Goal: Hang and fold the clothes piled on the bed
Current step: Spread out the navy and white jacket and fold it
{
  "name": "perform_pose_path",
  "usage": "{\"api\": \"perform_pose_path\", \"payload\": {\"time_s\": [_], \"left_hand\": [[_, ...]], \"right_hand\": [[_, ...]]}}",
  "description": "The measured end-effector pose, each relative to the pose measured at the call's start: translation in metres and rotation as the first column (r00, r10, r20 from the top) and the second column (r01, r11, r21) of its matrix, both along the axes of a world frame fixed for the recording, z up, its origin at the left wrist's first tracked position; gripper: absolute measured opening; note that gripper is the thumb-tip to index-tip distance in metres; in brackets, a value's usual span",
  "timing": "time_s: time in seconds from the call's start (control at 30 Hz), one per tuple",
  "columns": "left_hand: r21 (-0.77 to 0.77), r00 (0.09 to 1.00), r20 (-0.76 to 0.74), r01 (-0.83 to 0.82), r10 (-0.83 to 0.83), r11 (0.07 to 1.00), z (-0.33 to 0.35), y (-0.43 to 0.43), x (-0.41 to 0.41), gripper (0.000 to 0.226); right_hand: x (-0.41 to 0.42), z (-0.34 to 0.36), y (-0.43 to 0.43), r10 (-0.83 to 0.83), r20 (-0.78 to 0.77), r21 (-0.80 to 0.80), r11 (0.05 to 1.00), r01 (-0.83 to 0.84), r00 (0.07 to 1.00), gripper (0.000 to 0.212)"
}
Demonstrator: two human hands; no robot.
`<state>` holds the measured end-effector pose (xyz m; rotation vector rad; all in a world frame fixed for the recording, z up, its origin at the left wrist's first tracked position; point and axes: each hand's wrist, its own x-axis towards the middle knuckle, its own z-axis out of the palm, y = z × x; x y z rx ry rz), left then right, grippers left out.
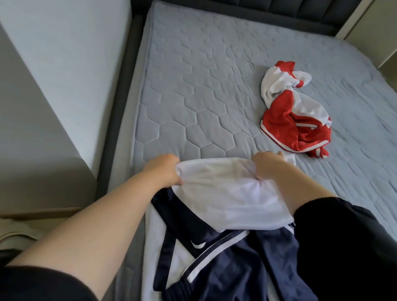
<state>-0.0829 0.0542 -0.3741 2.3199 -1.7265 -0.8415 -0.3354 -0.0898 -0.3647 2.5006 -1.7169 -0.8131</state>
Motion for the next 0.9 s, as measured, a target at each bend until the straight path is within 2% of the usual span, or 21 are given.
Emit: {"api": "perform_pose_path", "payload": {"time_s": [0.07, 0.13, 0.23, 0.33, 0.43, 0.57, 0.67, 0.73, 0.8, 0.87, 0.9], "left_hand": [[-0.013, 0.995, 0.102, 0.008, -0.006, 1.0, 0.012, -0.002, -0.002, 0.022], [-0.106, 0.981, 0.189, -0.016, 0.036, 0.994, 0.027, -0.005, -0.002, 0.017], [-0.338, 0.966, 0.202, -0.088, 0.163, 0.937, 0.054, -0.009, 0.004, 0.015], [-0.56, 0.948, 0.201, -0.096, 0.247, 0.823, 0.085, -0.005, 0.008, 0.014], [-0.687, 0.947, 0.237, 0.004, 0.218, 0.727, 0.098, 0.014, 0.001, 0.012], [-0.74, 0.943, 0.33, 0.225, 0.05, 0.634, 0.09, 0.068, -0.021, 0.02], [-0.69, 0.907, 0.411, 0.376, -0.093, 0.619, 0.068, 0.114, -0.042, 0.029], [-0.572, 0.885, 0.401, 0.445, -0.238, 0.689, 0.054, 0.135, -0.058, 0.026], [-0.31, 0.839, 0.379, 0.513, -0.391, 0.801, 0.047, 0.145, -0.072, 0.018], [-0.031, 0.786, 0.367, 0.545, -0.498, 0.838, 0.039, 0.151, -0.082, 0.019], [0.058, 0.77, 0.368, 0.54, -0.521, 0.84, 0.035, 0.154, -0.087, 0.023]], "right_hand": [[0.002, 0.008, 0.004, 0.029, -0.061, -0.098, 0.995, -0.035, 0.998, 0.032], [0.002, 0.02, 0.008, 0.052, -0.045, -0.255, 0.965, -0.062, 0.998, 0.028], [0.001, 0.045, 0.007, 0.071, 0.133, -0.469, 0.883, -0.001, 0.989, 0.026], [0.0, 0.076, 0.008, 0.142, 0.253, -0.634, 0.771, 0.053, 0.957, 0.019], [-0.01, 0.094, 0.022, 0.206, 0.318, -0.691, 0.718, 0.078, 0.926, 0.011], [-0.046, 0.085, 0.062, 0.302, 0.459, -0.683, 0.721, 0.115, 0.836, 0.012], [-0.079, 0.066, 0.102, 0.397, 0.503, -0.699, 0.709, 0.091, 0.768, 0.019], [-0.103, 0.051, 0.127, 0.468, 0.498, -0.721, 0.691, 0.049, 0.73, 0.02], [-0.126, 0.034, 0.149, 0.472, 0.493, -0.705, 0.709, 0.017, 0.731, 0.028], [-0.145, 0.017, 0.165, 0.433, 0.466, -0.666, 0.746, -0.016, 0.771, 0.033], [-0.152, 0.009, 0.172, 0.395, 0.453, -0.632, 0.774, -0.024, 0.799, 0.036]]}}
